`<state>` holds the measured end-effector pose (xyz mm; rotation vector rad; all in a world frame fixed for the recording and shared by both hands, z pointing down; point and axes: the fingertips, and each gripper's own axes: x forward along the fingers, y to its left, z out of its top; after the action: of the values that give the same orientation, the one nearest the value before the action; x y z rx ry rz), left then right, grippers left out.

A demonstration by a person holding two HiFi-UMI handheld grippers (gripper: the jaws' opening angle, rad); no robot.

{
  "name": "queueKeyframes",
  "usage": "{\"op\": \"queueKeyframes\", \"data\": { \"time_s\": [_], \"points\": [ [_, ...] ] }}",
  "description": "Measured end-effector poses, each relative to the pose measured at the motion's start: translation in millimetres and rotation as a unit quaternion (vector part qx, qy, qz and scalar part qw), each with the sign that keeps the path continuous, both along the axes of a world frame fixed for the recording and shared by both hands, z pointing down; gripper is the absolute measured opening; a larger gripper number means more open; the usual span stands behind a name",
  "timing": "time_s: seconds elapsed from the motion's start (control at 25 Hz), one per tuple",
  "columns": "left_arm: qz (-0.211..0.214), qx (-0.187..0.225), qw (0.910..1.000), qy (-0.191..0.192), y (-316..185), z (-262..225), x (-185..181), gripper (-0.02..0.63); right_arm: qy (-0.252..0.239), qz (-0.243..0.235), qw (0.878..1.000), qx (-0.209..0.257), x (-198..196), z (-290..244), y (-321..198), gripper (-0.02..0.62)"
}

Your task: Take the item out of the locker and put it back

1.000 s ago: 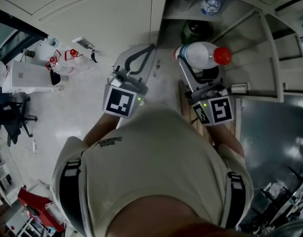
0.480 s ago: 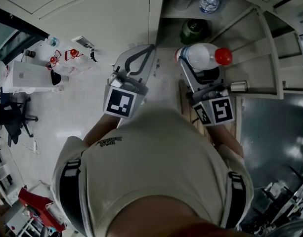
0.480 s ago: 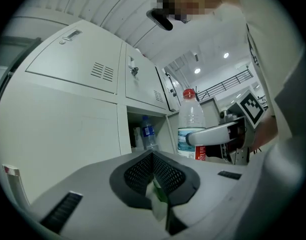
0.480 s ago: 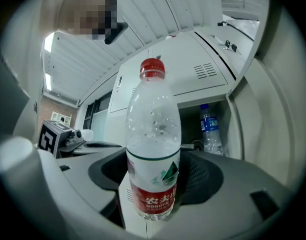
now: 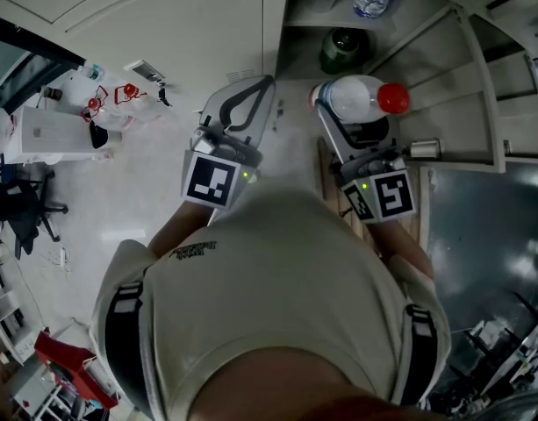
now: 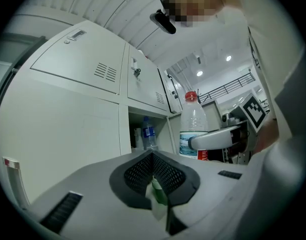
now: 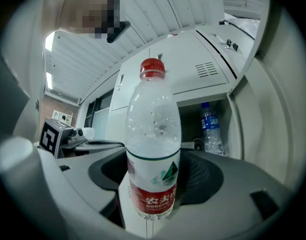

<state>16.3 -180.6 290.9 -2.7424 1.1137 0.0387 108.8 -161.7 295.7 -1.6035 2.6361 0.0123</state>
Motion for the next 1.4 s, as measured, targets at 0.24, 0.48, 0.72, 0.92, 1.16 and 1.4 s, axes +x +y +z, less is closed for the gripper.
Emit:
{"op": "queueKeyframes", "data": {
  "time_s": [0.24,0.48,0.72,0.92,1.16,1.4],
  "points": [
    [0.005,0.002,1.0,-0.004,4.3,1.4,1.5,0.012,0.006,0.001,1.0,0.001,-0.1,2.3,3.1,0.308],
    [0.01,0.0,0.9999,-0.005,9.3,2.0,1.9,0.012,0.012,-0.005,1.0,0.013,-6.1,-0.5,7.2,0.308],
    [0.004,-0.005,1.0,-0.007,10.4,4.4,-0.9,0.012,0.014,-0.004,1.0,0.006,-5.8,2.0,10.7,0.308],
    [-0.008,-0.011,0.9999,-0.006,5.8,8.0,-3.3,0.012,0.017,-0.005,1.0,0.005,-5.9,4.5,9.5,0.308],
    [-0.02,-0.011,0.9997,-0.013,-3.8,6.6,-5.4,0.012,0.015,-0.003,1.0,0.004,-2.5,0.3,-0.6,0.308],
    [-0.018,-0.007,0.9997,-0.012,-13.9,1.6,0.2,0.012,0.022,-0.009,1.0,0.02,-7.0,-11.2,-20.0,0.308]
  ]
}}
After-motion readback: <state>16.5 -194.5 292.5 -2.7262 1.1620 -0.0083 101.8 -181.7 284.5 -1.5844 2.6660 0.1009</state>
